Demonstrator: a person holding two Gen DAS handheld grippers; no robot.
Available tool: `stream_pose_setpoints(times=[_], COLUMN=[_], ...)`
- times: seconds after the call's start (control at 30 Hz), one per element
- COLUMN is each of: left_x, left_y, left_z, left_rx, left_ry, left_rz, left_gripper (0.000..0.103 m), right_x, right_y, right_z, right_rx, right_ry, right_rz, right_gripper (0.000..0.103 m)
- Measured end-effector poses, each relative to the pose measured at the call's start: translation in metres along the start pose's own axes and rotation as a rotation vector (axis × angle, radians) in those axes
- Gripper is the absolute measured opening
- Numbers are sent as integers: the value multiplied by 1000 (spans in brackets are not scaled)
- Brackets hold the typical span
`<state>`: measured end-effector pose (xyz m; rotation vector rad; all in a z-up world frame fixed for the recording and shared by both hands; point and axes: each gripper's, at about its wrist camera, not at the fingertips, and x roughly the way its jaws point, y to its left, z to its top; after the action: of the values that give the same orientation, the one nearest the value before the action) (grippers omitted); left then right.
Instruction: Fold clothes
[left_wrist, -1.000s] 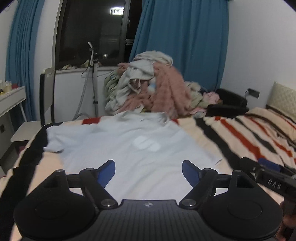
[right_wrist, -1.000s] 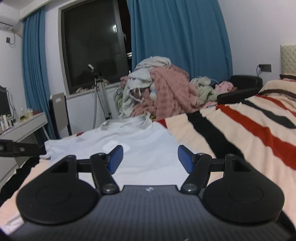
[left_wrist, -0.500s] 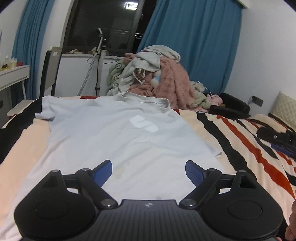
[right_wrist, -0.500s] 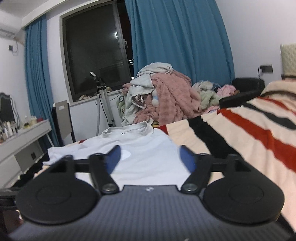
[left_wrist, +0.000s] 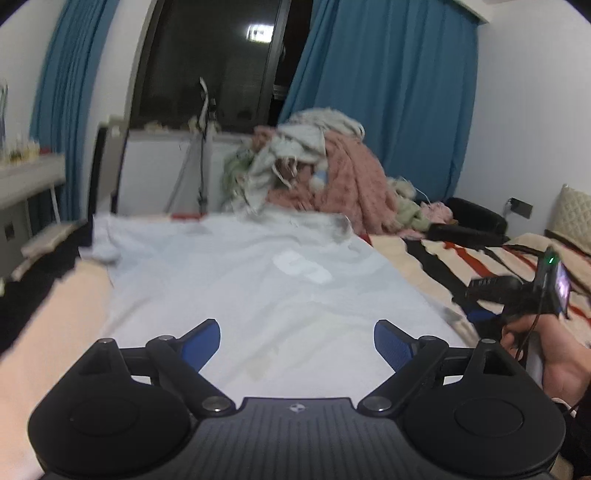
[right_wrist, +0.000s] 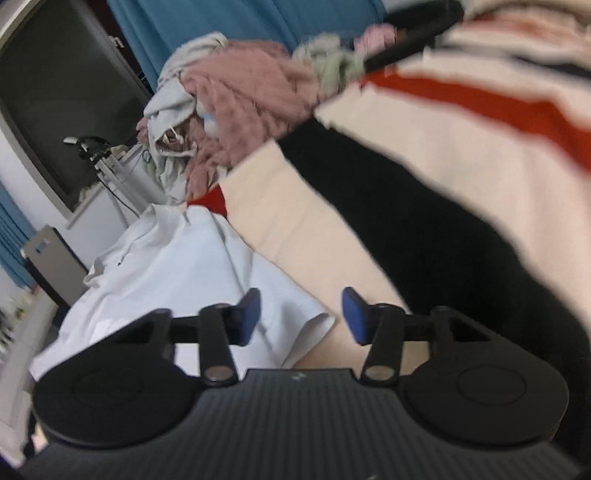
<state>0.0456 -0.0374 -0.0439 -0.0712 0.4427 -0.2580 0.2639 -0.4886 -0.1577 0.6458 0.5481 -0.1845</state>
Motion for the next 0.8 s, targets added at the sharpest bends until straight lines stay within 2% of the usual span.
stream_pose_setpoints(times=[0.07, 0.13, 0.17, 0.2, 0.23, 0.33, 0.43, 0.53, 0.63, 0.77, 0.8], left_x=[2, 8, 11, 14, 17, 31, 43, 47, 52, 72, 78], left_y=[1, 2, 2, 4, 5, 19, 26, 27, 27, 30, 31], left_z=[0, -1, -1, -1, -1, -6, -9, -6, -3, -4, -4], left_rx=[22, 23, 24, 18, 12, -93, -124, -110, -87, -50, -41], left_ry=[-25, -9, 1, 23, 46, 160, 214, 190, 163, 159, 165], left_rz=[12, 5, 2, 4, 6, -35, 13, 36, 66, 119, 127], left_gripper=[94, 94, 94, 94, 95, 97, 96, 96, 96, 96, 96], right_x=[27, 39, 45, 51, 51, 48, 51, 67, 86, 118, 120], right_y=[-5, 6, 11, 17, 26, 39, 50, 50, 43, 26, 23], right_z=[-4, -7, -9, -10, -6, 29, 73, 118, 152, 175, 174], right_rx=[-10, -78, -114, -149, -186, -217, -277, -328, -374, -438, -437], right_ry=[30, 43, 50, 56, 44, -30, -143, -227, -274, -269, -271], right_rz=[19, -8, -23, -38, -56, -101, -181, -281, -371, -429, -411], right_gripper=[46, 33, 18, 8, 6, 5, 5, 5, 5, 5, 5])
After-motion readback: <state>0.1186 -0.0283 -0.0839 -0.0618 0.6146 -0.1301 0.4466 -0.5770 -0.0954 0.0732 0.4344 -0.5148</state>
